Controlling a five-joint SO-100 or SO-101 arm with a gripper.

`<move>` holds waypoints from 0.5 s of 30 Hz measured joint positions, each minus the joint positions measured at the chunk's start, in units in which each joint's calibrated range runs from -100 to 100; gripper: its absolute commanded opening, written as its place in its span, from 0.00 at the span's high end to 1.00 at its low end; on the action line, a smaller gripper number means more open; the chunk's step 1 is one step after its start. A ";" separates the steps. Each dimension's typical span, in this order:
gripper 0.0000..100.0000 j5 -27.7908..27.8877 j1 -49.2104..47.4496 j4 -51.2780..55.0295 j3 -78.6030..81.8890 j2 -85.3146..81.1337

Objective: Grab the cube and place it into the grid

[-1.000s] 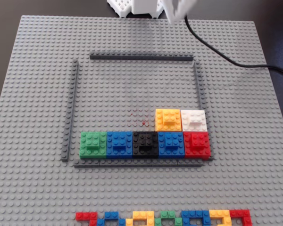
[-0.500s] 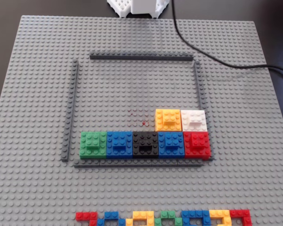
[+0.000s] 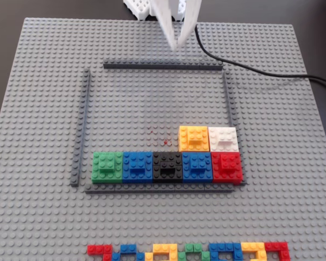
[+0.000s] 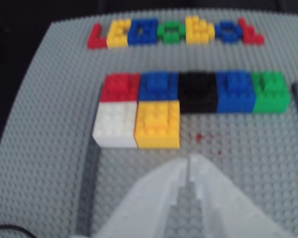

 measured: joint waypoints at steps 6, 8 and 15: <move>1.00 1.42 0.00 -1.95 10.50 0.00; 1.00 1.71 0.00 -2.25 12.09 0.00; 1.00 1.61 0.00 -1.27 14.30 0.00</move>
